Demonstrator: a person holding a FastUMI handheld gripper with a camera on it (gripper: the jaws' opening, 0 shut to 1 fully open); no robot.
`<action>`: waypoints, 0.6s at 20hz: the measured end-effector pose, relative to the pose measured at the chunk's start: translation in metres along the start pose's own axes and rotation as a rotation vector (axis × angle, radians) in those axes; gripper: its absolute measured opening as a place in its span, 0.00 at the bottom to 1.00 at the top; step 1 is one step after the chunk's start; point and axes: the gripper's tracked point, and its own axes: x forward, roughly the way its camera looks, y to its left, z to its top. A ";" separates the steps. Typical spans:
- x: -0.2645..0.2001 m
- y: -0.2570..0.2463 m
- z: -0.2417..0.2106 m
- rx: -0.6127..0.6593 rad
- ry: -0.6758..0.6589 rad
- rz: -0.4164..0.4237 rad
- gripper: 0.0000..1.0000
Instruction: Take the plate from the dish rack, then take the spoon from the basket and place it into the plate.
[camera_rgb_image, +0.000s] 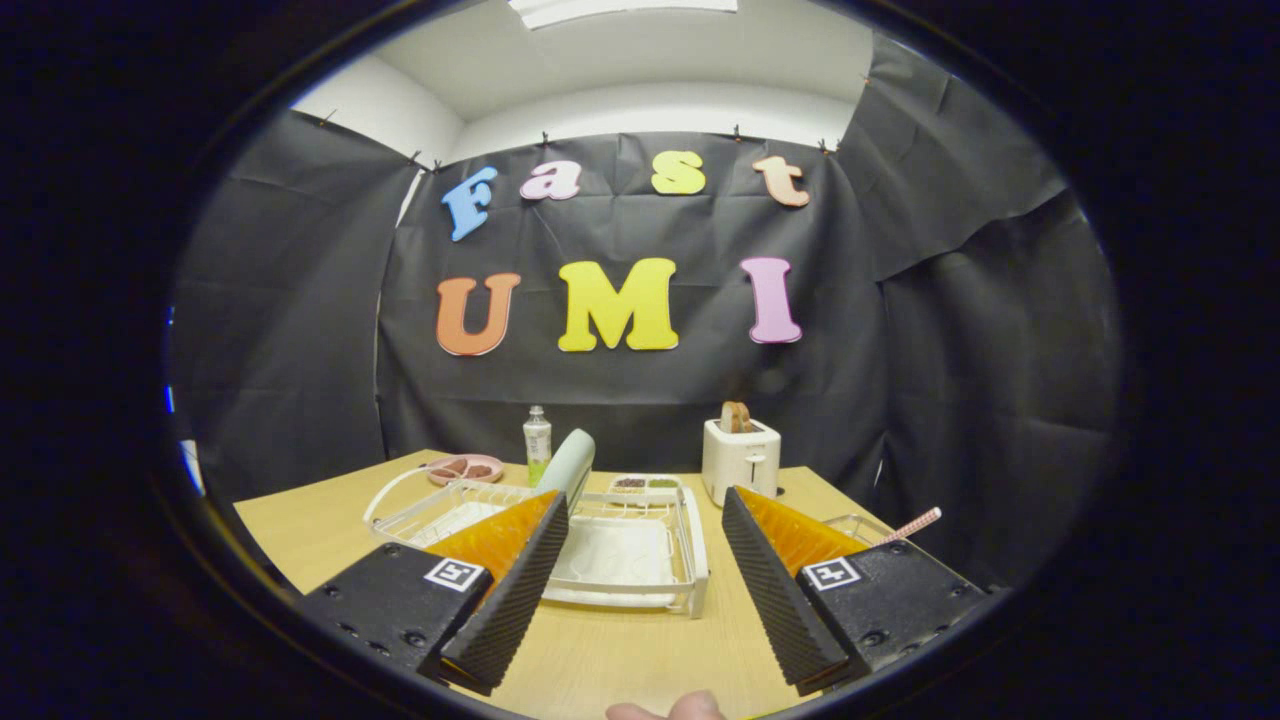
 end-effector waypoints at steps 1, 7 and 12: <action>0.001 -0.004 0.001 0.001 0.002 -0.005 1.00; 0.018 -0.003 0.014 0.029 0.065 0.036 1.00; 0.041 0.009 0.064 0.023 0.097 0.133 1.00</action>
